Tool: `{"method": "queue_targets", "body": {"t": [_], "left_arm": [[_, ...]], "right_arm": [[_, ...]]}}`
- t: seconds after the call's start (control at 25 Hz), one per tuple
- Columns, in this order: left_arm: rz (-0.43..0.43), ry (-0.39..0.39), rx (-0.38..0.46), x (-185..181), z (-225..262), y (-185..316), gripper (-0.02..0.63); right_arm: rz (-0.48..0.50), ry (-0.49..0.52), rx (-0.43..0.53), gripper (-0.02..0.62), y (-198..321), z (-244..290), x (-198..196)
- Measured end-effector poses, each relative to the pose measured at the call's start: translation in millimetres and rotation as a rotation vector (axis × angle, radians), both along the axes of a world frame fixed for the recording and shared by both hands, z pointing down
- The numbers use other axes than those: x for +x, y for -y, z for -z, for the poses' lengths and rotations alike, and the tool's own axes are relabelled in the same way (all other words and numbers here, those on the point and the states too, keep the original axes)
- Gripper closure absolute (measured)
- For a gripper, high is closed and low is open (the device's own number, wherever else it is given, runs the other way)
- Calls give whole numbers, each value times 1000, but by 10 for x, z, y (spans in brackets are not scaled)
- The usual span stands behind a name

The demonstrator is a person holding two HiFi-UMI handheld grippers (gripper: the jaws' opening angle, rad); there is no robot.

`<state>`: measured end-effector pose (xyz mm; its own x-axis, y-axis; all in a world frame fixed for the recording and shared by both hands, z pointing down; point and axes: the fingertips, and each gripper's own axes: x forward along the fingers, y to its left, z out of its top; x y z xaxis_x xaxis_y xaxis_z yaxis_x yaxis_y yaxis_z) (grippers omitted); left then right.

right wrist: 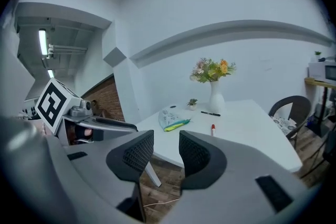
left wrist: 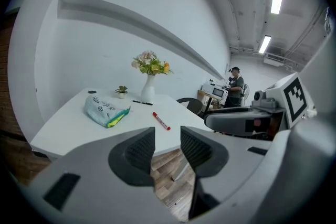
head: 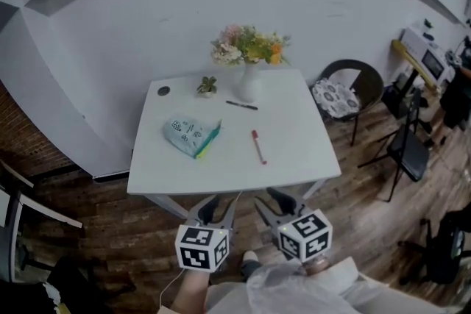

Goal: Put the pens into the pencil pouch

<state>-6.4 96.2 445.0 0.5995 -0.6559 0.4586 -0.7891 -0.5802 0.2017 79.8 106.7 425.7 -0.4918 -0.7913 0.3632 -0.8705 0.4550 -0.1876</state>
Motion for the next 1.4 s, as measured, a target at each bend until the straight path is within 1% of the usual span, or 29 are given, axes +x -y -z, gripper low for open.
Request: {"method": "queue_targets", "body": {"t": [0.2,0.36,0.52,0.68,0.8,0.92,1.12,1.4], "left_arm": [[12,3,-16,78,-21,143,476],[12,-27,-38,119,-31,197,476],[-6,-27,-77,150,-114,251,476],[-13,-10,-80,149,-156,370,476],[-17,-24,-84,153,-185,502,476],[-20,-40,-92,150,-203,678,476],[-27,-24,-88,46,-241,1004,476],[-67,29,-93,-159,-305,1553,476]], "right_arm": [[19,25,-14,465,169,-26,43],[21,58,-36,466,215,-104,48],[19,60,-54,465,287,-161,70],[14,68,-69,466,364,-200,75],[9,68,-67,465,458,-240,89],[-5,53,-72,465,619,-249,143],[-26,42,-87,465,937,-292,141],[-49,16,-80,466,1535,-215,9]]}}
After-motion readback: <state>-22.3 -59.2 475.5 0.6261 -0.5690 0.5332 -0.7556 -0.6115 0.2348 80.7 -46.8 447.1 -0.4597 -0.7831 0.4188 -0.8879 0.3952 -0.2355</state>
